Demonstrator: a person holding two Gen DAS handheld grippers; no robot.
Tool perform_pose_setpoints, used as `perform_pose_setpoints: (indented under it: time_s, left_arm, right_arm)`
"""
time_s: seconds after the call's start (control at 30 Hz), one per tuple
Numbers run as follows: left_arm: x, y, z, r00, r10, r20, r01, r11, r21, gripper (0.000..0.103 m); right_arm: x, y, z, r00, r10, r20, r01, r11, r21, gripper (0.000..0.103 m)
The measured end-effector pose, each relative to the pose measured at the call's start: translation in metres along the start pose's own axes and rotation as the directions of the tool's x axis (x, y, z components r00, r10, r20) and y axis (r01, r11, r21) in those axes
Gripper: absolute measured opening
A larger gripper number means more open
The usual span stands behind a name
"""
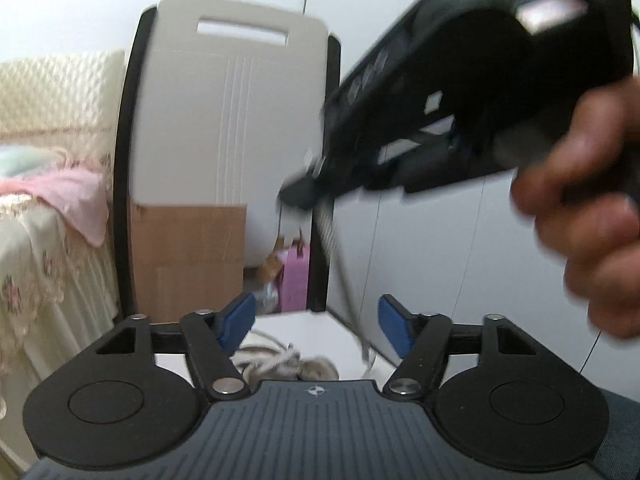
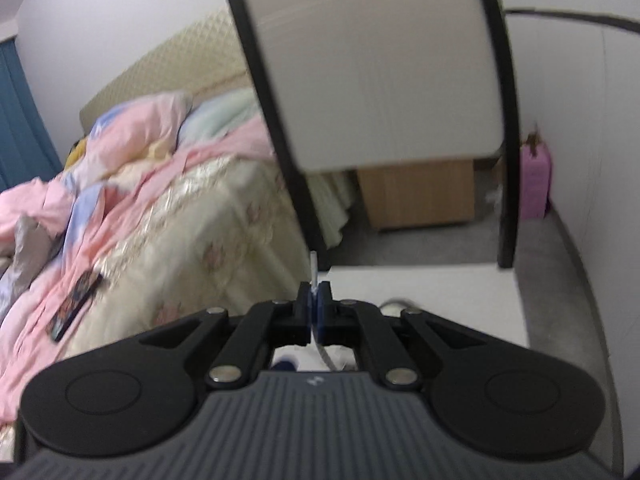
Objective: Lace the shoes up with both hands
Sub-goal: 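Pass the lace end from the right tool into the left tool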
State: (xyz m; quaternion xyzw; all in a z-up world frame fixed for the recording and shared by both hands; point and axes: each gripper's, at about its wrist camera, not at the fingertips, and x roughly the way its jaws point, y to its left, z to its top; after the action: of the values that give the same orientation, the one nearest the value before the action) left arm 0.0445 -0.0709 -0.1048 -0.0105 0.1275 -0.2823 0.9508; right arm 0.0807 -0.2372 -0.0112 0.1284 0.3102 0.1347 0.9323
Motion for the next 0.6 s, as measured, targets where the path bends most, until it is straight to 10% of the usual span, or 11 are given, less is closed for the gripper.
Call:
perform_pose_setpoints:
  time_s: [0.23,0.43,0.5,0.6]
  left_arm:
    - [0.006,0.007,0.001,1.000,0.010,-0.007,-0.010,0.999,-0.037,0.003]
    - [0.004,0.018,0.003,1.000,0.007,0.001,-0.007,0.995,-0.095,0.002]
    - [0.004,0.019,0.003,1.000,0.008,-0.002,-0.008,0.994,-0.106,0.002]
    - [0.005,0.022,0.004,1.000,0.010,-0.005,-0.011,0.992,-0.122,0.003]
  right_arm:
    - [0.027,0.012,-0.017,0.996,0.001,-0.094,-0.005,0.999,-0.039,0.004]
    - [0.020,0.022,-0.016,0.997,-0.014,-0.079,0.006,0.994,-0.105,0.010]
    - [0.013,0.023,-0.016,0.999,0.003,-0.054,-0.009,0.994,-0.112,0.054]
    - [0.004,0.022,-0.017,0.999,0.037,-0.025,-0.040,0.992,-0.117,0.053]
